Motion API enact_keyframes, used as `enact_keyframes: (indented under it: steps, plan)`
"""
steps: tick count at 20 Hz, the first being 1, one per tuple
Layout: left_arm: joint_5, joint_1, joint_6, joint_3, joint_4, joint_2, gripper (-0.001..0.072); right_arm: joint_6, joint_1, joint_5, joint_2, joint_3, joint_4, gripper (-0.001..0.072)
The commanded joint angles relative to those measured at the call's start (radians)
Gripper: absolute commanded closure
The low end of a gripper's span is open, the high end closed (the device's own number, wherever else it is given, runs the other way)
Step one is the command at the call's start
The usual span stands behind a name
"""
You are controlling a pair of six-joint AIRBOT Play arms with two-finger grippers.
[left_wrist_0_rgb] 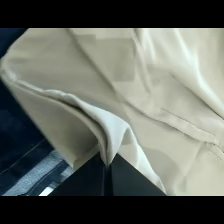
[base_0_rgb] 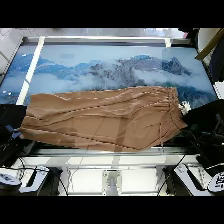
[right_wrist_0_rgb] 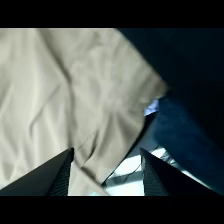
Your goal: Fold the clothes and pants, and hang the long-sleeved shirts on hangers.
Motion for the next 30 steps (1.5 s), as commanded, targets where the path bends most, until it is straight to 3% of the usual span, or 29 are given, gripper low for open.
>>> enact_keyframes:
  steps: [1, 4, 8, 11, 13, 14, 18, 22, 27, 30]
  plan:
    - [0.024, -0.051, 0.000, 0.002, -0.012, 0.000, 0.0695, -0.006, -0.004, -0.126, 0.003, -0.070, 0.049, 0.0224]
    - [0.059, -0.066, 0.000, 0.002, -0.013, 0.000, 0.0696, -0.026, 0.006, -0.205, 0.002, -0.071, 0.137, 0.0224]
    - [0.063, -0.066, 0.000, 0.002, -0.012, 0.000, 0.0696, -0.024, 0.152, -0.291, -0.022, -0.069, 0.142, 0.0229]
    - [0.070, -0.066, 0.000, 0.002, -0.012, 0.000, 0.0695, -0.015, 0.224, -0.324, -0.025, -0.069, 0.147, 0.0414]
    - [0.074, -0.066, 0.000, 0.008, 0.000, 0.000, 0.0695, -0.012, 0.225, -0.301, -0.024, -0.063, 0.147, 0.0638]
    - [0.074, -0.066, 0.000, 0.021, 0.017, 0.000, 0.0695, -0.013, 0.225, -0.279, -0.024, -0.051, 0.145, 0.0687]
    - [0.072, -0.066, -0.048, 0.148, 0.059, 0.000, 0.0696, 0.019, 0.225, -0.151, 0.014, 0.067, 0.118, 0.0688]
    - [0.048, -0.086, -0.206, 0.362, 0.057, 0.000, 0.0697, 0.141, 0.246, 0.019, 0.115, 0.297, 0.114, 0.0689]
    - [0.121, -0.357, -0.372, 0.551, 0.221, -0.129, 0.0698, 0.294, 0.488, -0.153, 0.037, 0.430, 0.079, 0.0690]
    - [0.171, -0.531, -0.569, 0.708, 0.435, -0.338, 0.0698, 0.385, 0.566, -0.206, -0.151, 0.494, 0.062, 0.0690]
